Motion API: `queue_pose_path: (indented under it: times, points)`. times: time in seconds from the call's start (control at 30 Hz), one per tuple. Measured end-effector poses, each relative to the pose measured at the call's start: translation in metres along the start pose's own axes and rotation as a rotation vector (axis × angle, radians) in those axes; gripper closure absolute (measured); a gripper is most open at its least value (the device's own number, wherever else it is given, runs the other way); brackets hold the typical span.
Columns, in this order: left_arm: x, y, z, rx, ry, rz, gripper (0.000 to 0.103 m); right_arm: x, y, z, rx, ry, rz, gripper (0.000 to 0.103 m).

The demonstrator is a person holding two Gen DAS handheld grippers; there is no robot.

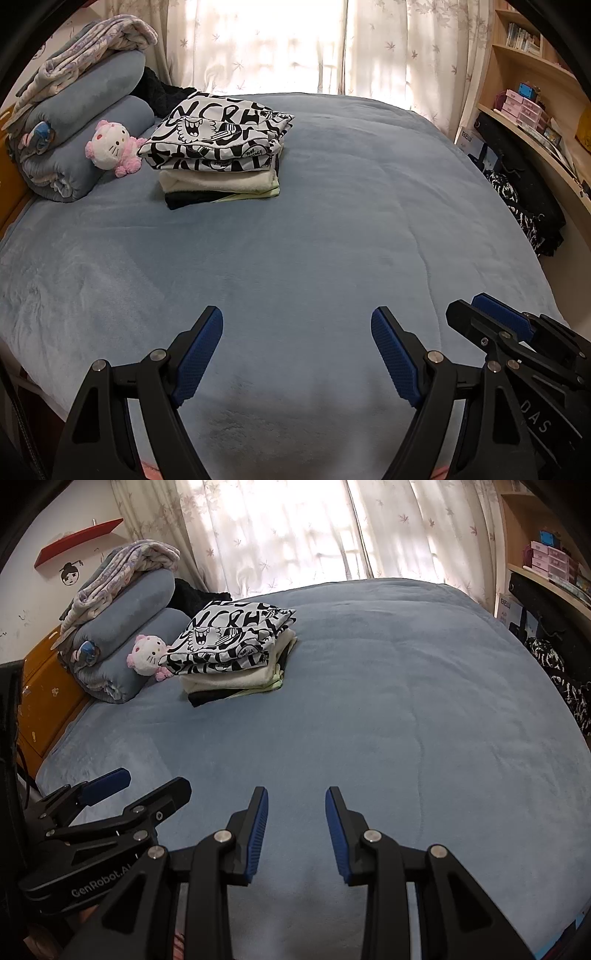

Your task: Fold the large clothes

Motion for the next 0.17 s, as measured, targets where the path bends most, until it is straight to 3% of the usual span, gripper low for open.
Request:
queue_pose_path:
  times: [0.17]
  points:
    - [-0.0012,0.0004,0.0007,-0.003,-0.002,-0.005,0.022,-0.0006,0.0007,0.0016,-0.006,0.000,0.001,0.071]
Point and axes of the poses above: each gripper's, at about its wrist camera, not at the fingertips, and z roughly the way its jaws point, x to its right, y to its underside, the point moved 9 cm from there along z, roughly the way its jaws point, and after that the axes turned 9 degrees about x, right-handed, at the moved point
